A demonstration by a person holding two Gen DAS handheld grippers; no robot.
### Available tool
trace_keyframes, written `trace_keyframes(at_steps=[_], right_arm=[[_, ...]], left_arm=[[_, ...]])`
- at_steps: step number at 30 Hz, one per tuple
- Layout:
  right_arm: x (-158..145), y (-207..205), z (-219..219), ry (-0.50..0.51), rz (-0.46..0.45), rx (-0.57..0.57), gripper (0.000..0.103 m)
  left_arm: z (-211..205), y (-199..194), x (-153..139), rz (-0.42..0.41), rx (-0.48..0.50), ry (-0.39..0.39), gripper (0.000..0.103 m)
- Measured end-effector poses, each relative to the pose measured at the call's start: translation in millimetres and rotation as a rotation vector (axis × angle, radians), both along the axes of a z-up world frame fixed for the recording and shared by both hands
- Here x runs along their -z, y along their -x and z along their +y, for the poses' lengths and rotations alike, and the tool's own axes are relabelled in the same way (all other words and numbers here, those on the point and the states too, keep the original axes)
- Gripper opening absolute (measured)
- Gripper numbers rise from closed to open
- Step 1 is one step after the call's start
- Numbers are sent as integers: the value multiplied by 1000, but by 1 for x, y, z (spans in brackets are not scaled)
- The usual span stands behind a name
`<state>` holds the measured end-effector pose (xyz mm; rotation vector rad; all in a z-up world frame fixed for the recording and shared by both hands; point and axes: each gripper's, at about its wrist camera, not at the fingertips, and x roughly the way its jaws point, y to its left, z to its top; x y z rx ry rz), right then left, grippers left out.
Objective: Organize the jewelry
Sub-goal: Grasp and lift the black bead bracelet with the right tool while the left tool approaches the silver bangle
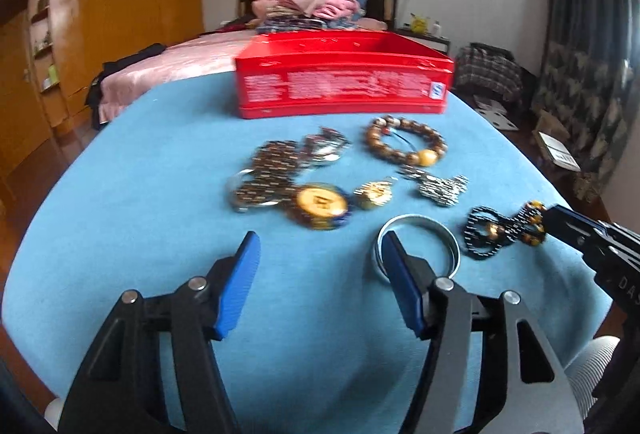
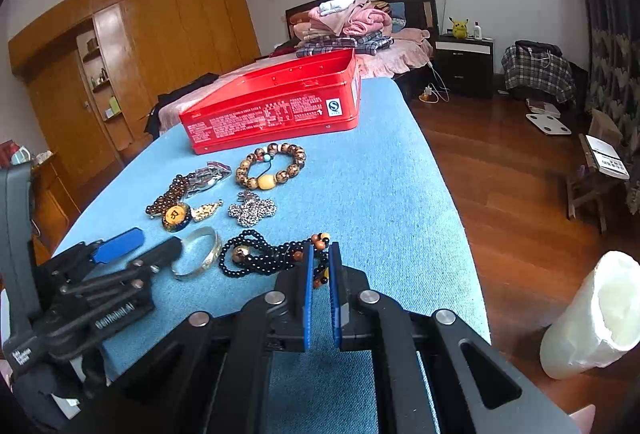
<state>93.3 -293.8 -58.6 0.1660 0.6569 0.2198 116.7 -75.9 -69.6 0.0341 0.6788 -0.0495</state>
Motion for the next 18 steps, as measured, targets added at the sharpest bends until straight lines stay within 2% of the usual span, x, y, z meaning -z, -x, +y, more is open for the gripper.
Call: trace_keyframes(at_steps=[3, 8, 10, 14, 18], right_arm=[[0, 1, 1, -10, 7, -2, 8], [2, 4, 11, -24, 22, -34, 11], [2, 6, 16, -15, 20, -50, 12], [5, 4, 14, -34, 38, -49, 15], [5, 4, 18, -30, 38, -66, 17]], left_arm=[[8, 7, -6, -20, -12, 28, 63], [2, 13, -11, -37, 74, 129, 74], [-5, 12, -7, -25, 101, 123, 75], [-11, 10, 7, 3, 105, 65, 73], [-7, 11, 6, 6, 56, 25, 68]])
